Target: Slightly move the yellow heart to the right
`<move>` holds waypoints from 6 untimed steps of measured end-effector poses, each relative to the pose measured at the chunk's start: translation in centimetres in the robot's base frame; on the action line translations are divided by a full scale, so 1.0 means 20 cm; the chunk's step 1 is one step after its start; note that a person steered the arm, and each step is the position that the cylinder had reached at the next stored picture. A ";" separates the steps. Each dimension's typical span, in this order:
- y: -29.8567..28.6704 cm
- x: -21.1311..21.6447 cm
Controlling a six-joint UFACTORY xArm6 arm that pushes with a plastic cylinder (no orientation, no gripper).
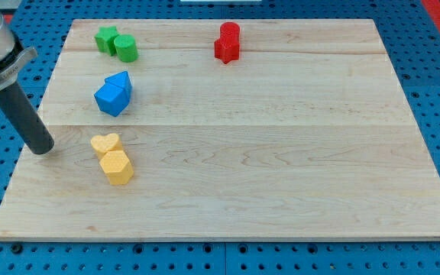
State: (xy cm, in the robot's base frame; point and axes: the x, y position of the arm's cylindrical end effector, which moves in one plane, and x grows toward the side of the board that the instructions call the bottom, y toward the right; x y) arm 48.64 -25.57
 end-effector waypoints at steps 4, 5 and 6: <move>0.00 0.02; 0.21 -0.02; 0.35 -0.03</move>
State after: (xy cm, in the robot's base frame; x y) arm 48.10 -18.66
